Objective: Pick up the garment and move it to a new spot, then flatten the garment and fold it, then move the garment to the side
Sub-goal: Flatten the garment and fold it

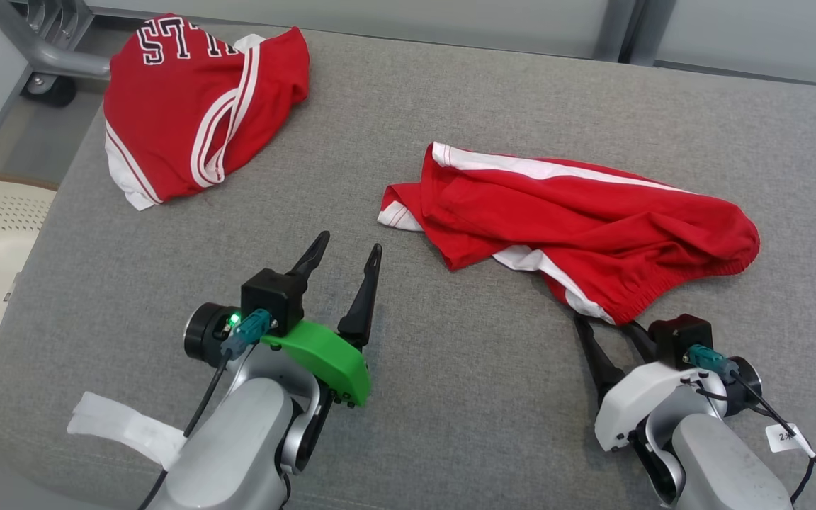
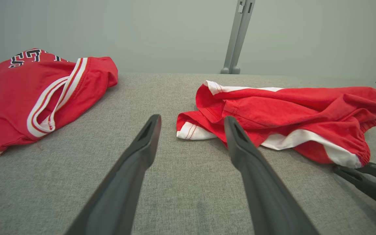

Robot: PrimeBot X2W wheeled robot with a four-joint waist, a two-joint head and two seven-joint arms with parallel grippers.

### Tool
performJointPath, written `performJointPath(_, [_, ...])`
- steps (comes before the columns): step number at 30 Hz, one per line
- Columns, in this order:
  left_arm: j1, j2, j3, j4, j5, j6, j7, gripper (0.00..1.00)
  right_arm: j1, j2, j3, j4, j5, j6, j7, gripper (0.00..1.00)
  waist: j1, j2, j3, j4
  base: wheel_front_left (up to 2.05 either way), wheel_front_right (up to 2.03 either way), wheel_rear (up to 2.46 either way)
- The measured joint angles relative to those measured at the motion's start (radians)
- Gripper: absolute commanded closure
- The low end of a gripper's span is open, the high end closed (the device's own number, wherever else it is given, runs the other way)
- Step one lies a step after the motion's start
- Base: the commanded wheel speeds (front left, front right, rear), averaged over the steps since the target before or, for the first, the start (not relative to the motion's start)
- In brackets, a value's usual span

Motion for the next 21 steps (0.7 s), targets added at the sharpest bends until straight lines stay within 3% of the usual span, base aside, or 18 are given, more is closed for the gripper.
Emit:
performJointPath(3, [0.013,0.006,0.01,-0.004,0.008,0.001,0.0,0.0,0.002,0.007,0.001,-0.009,0.0,0.0,0.0,0.3,0.0,0.0,0.0,-0.012,0.0,0.0,0.0])
performJointPath(4, [0.018,0.008,0.015,-0.007,0.009,0.001,0.0,0.0,0.002,0.008,0.001,-0.017,0.0,0.0,0.0,0.38,0.0,0.0,0.001,-0.017,0.0,0.0,0.0])
performJointPath(5, [0.021,0.009,0.019,-0.009,0.009,0.001,0.0,0.0,0.003,0.008,0.001,-0.03,0.0,0.0,0.0,0.51,0.0,0.0,0.001,-0.021,0.0,0.0,0.0])
performJointPath(7, [0.027,0.012,0.03,-0.017,0.015,0.001,0.0,0.0,0.003,0.009,0.005,-0.063,-0.001,0.0,0.0,0.66,0.0,0.0,0.001,-0.031,0.0,0.0,0.0])
performJointPath(8, [0.031,0.014,0.034,-0.02,0.016,0.001,-0.002,0.0,0.002,0.011,0.007,-0.075,-0.002,0.0,0.0,0.79,0.0,0.0,0.002,-0.037,0.0,0.0,0.0])
performJointPath(9, [0.033,0.015,0.038,-0.023,0.016,0.001,-0.003,0.0,0.002,0.013,0.008,-0.085,-0.002,0.0,0.0,0.98,0.0,0.0,0.002,-0.043,0.0,0.0,0.0])
performJointPath(16, [0.037,0.016,0.061,-0.029,0.024,0.001,-0.003,0.0,-0.002,0.016,0.002,-0.157,-0.001,0.006,0.0,1.0,0.0,0.0,0.002,-0.074,0.0,0.0,0.0])
performJointPath(21, [0.064,0.024,0.104,-0.031,0.027,0.003,-0.003,0.0,-0.046,0.018,-0.016,-0.294,0.009,0.015,-0.001,1.0,0.0,0.0,-0.008,-0.101,0.0,0.0,0.0])
